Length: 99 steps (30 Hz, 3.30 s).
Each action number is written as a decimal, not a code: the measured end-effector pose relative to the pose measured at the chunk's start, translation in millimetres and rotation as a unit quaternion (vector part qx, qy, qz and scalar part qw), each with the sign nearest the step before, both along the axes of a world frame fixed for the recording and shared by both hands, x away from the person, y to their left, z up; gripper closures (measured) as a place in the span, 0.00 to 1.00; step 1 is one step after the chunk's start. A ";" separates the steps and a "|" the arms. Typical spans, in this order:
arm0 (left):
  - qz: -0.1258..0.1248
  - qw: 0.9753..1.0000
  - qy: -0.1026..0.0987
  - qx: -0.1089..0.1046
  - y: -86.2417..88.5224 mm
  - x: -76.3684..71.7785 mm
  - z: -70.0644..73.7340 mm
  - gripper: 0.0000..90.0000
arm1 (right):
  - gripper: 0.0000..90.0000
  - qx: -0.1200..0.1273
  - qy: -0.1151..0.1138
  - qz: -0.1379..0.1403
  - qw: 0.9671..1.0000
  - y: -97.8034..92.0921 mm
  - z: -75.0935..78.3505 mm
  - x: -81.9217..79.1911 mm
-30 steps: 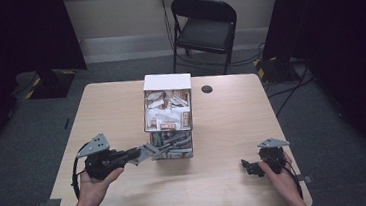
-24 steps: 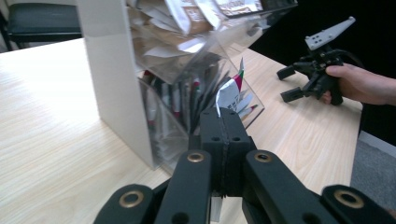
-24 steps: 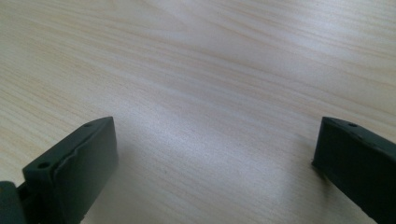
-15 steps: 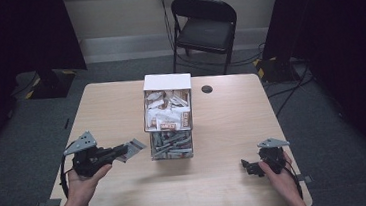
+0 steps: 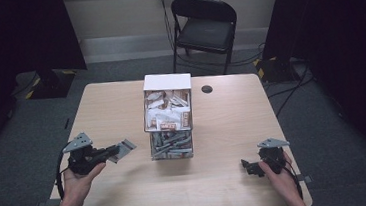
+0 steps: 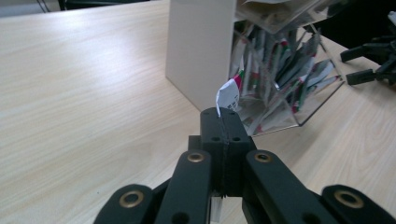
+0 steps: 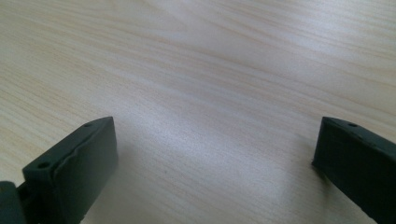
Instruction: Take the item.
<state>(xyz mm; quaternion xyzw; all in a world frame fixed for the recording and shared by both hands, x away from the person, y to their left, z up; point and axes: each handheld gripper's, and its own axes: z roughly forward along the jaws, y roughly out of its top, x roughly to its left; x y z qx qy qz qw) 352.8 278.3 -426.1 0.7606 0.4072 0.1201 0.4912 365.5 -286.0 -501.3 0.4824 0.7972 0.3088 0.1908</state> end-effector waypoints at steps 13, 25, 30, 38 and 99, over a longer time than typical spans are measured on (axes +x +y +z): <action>-0.007 0.999 0.024 0.023 -18.1 28.6 -16.7 1.00 | 0.00 0.000 0.000 0.000 1.000 0.1 0.0 0.1; -0.010 0.997 0.062 0.045 -32.6 43.8 -41.3 1.00 | 0.00 0.000 0.000 0.000 1.000 0.1 0.0 0.1; 0.002 0.997 0.063 0.054 -29.7 47.7 -42.9 1.00 | 0.00 0.000 0.000 0.000 1.000 0.1 0.0 0.1; 0.017 0.996 0.064 0.063 -27.3 57.9 -46.5 1.00 | 0.00 0.000 0.000 0.000 1.000 0.1 0.0 0.1; 0.094 0.990 0.076 0.076 -33.1 81.3 -74.5 0.66 | 0.00 0.000 0.000 -0.001 1.000 0.1 0.0 0.1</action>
